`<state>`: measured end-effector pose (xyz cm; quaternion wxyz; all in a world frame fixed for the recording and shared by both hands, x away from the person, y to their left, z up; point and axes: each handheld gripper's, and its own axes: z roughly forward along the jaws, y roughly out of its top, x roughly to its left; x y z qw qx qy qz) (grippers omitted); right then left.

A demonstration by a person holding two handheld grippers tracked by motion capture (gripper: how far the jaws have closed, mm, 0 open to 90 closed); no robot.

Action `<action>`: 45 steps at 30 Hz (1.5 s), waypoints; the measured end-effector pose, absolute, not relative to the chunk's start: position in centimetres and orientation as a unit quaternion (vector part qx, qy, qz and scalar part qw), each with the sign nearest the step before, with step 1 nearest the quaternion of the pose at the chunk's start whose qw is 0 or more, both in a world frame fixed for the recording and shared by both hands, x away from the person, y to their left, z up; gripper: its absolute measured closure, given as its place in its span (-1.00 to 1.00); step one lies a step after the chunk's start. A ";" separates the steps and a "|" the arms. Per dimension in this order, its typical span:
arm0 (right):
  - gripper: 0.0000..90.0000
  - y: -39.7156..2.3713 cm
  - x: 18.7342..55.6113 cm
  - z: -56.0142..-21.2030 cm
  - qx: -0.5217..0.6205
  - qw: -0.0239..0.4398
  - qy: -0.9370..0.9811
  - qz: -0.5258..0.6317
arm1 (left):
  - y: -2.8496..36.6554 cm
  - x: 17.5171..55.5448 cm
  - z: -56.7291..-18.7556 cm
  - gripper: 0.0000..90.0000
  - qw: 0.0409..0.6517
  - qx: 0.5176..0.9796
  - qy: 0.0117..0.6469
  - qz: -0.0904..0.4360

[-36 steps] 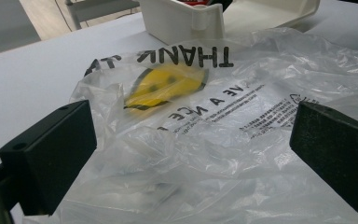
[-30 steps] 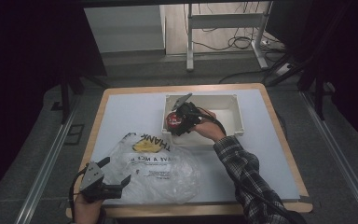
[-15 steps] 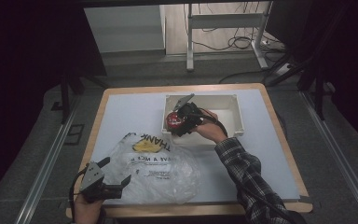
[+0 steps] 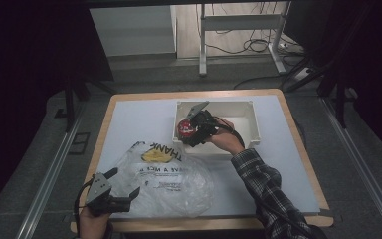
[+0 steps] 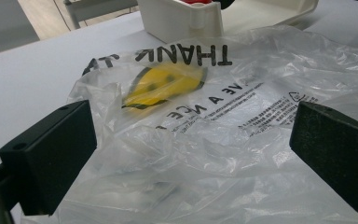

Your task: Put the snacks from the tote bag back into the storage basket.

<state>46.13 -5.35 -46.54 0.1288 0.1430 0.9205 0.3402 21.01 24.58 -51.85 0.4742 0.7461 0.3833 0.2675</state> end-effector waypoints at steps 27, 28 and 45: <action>-0.82 -6.6 43.9 -46.3 0.135 0.115 0.918 0.356 | 24.6 21.0 -51.8 -0.99 0.472 0.746 0.385 0.269; -0.82 -6.6 43.8 -46.3 0.135 0.115 0.917 0.357 | 24.6 21.0 -51.8 -0.99 0.472 0.746 0.385 0.269; -0.82 -7.5 41.9 -46.4 0.134 0.109 0.911 0.375 | 24.5 21.0 -51.8 -0.99 0.472 0.744 0.386 0.272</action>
